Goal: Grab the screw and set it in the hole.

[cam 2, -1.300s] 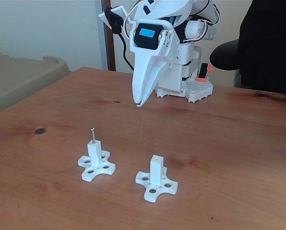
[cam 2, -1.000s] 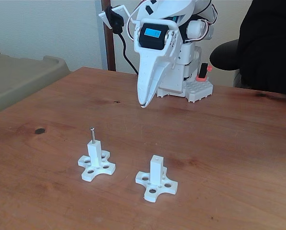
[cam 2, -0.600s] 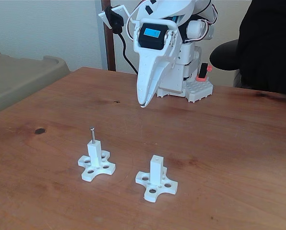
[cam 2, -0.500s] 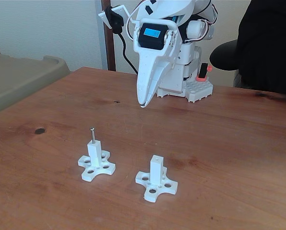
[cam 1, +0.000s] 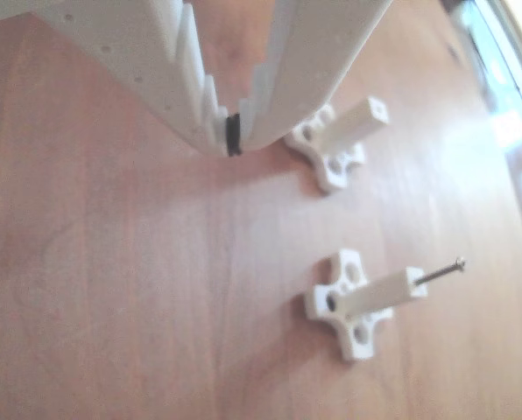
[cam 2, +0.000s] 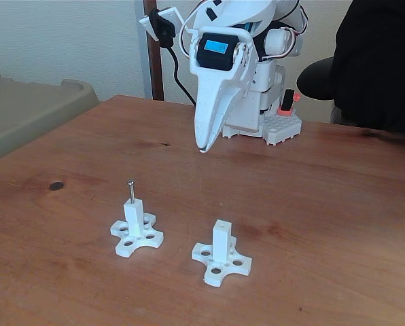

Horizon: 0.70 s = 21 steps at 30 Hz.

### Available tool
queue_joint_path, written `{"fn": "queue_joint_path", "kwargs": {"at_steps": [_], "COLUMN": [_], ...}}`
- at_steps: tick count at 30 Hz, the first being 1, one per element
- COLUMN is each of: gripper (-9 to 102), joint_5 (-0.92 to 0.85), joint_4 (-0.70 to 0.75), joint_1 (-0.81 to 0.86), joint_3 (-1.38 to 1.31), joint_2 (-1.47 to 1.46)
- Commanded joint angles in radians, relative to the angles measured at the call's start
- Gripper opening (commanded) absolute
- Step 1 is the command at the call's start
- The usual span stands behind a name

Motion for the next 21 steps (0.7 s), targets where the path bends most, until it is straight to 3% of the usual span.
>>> {"fn": "queue_joint_path", "kwargs": {"at_steps": [1, 8, 21], "gripper": [-4, -4, -4], "joint_5": [-0.025, -0.038, 0.015], "joint_4": [0.069, 0.005, -0.049], "joint_1": [-0.006, 0.015, 0.008], "joint_3": [-0.044, -0.067, -0.408], "joint_2": [0.018, -0.028, -0.479]}}
